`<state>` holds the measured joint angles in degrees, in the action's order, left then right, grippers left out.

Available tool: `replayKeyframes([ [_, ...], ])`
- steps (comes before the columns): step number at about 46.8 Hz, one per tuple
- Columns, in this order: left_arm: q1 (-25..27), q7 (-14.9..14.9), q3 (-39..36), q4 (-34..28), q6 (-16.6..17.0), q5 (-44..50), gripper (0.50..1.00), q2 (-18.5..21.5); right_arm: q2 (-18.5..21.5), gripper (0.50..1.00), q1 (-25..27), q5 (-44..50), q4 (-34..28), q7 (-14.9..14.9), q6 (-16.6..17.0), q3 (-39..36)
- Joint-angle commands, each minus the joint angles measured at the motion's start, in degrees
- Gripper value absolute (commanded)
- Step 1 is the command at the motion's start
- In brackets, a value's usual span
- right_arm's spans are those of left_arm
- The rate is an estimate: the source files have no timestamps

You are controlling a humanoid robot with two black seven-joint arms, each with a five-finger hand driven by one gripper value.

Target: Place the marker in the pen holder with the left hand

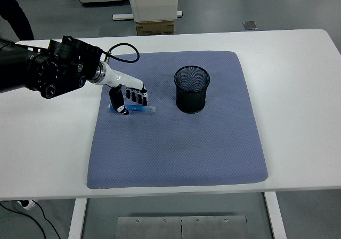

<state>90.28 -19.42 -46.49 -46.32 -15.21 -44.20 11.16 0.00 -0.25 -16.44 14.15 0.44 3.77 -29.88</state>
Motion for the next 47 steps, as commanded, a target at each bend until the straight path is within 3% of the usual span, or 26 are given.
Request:
replayKeyframes([
  [1, -0.01, 0.0, 0.0, 0.0, 0.09, -0.01, 0.71, 0.0, 0.0, 1.0, 0.07, 0.0, 0.0, 0.0, 0.01, 0.0],
  [17, -0.19, -0.18, 0.0, 0.0, 0.26, -2.12, 0.64, 0.0, 0.0, 1.0, -0.02, 0.0, 0.0, 0.0, 0.0, 0.0],
  [43, -0.36, -0.18, 0.0, -0.09, 0.35, -3.35, 0.607, 0.0, 0.0, 1.0, -0.02, 0.0, 0.0, 0.0, 0.01, 0.0],
  [47, -0.36, -0.18, 0.0, -0.09, 0.35, -3.43, 0.578, 0.17, 0.0, 1.0, -0.02, 0.0, 0.0, 0.0, 0.01, 0.0],
])
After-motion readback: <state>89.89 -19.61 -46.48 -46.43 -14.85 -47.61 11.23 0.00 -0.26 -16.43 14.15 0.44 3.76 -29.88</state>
